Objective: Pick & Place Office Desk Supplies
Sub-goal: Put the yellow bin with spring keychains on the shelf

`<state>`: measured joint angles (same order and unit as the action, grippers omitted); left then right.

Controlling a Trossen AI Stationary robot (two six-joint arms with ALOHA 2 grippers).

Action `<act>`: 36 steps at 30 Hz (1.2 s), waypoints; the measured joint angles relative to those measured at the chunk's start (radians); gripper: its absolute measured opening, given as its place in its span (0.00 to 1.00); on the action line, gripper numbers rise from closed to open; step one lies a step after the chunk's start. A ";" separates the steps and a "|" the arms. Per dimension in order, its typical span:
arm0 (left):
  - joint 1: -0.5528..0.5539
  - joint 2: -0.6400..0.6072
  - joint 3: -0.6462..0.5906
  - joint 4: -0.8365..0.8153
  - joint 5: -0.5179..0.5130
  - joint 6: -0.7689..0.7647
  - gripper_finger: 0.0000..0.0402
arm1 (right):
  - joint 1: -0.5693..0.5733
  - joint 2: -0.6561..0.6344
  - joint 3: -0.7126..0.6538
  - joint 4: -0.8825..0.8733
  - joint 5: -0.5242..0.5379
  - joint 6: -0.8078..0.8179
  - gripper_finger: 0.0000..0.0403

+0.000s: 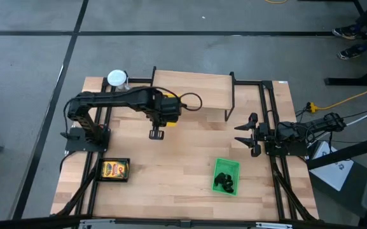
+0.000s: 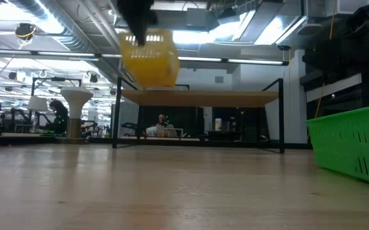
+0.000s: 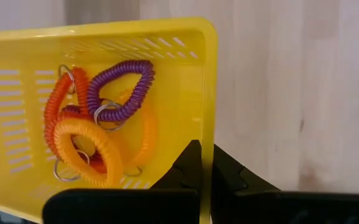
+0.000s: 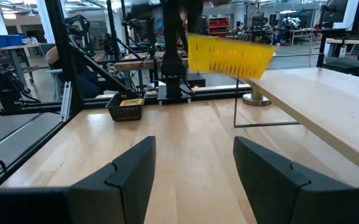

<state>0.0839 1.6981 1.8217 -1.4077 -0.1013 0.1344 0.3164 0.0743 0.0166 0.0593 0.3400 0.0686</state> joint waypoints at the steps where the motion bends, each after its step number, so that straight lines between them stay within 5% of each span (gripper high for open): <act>1: -0.004 0.000 0.029 -0.012 0.000 -0.003 0.01 | 0.000 0.000 0.000 0.000 0.000 0.000 0.54; 8: -0.026 0.003 0.175 -0.044 -0.007 -0.013 0.01 | 0.000 0.000 0.000 0.000 0.000 0.000 0.54; 36: 0.348 0.157 0.177 -0.112 -0.007 0.198 0.01 | 0.000 0.000 0.000 0.000 0.000 0.000 0.54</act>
<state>0.4315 1.8553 1.9984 -1.5198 -0.1085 0.3324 0.3168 0.0746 0.0166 0.0593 0.3401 0.0689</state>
